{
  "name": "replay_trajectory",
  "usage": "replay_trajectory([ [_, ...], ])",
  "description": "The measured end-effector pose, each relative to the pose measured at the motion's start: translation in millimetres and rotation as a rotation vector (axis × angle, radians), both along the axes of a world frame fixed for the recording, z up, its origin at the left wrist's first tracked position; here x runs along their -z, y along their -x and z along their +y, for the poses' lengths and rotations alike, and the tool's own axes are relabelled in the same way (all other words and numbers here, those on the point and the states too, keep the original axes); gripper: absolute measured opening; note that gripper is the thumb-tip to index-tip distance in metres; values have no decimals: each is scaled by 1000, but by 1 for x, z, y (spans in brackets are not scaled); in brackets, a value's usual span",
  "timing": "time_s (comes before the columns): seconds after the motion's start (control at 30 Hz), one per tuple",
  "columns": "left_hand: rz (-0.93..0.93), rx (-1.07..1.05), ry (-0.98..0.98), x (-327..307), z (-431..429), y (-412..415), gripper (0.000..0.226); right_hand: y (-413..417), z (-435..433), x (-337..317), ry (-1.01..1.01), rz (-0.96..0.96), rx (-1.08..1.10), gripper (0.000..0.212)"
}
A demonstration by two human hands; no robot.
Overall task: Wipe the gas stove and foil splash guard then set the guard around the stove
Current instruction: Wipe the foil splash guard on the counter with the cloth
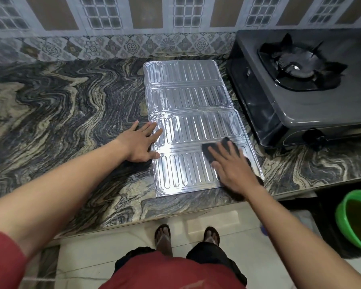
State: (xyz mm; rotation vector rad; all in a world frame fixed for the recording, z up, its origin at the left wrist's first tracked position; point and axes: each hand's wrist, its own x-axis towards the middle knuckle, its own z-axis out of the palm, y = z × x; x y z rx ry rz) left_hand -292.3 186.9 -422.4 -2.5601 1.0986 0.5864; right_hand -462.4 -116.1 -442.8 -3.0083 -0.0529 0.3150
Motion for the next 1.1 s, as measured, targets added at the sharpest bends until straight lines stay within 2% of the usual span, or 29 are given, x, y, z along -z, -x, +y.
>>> replay_trajectory([
  [0.13, 3, 0, -13, -2, -1, 0, 92, -11, -7, -1, 31, 10, 199, 56],
  [0.2, 7, -6, -18, -3, -2, 1, 92, -7, 13, -2, 35, -4, 196, 56],
  [0.5, -2, 1, -17, -5, -3, 2, 91, 23, 129, 1, -91, -7, -281, 55],
  [0.67, 4, -2, -26, -4, -3, 1, 91, 28, 119, 5, -102, -28, -409, 54],
  [0.77, 5, 0, -26, -3, -3, 0, 92, 30, 75, 4, -87, -10, -316, 53],
  [0.97, 20, -27, -25, -6, -6, 1, 93, 36, -23, 6, 2, -33, 40, 55],
  [1.1, 23, -85, -55, -15, -13, 2, 94, 35, -48, 4, -54, -31, 121, 60],
])
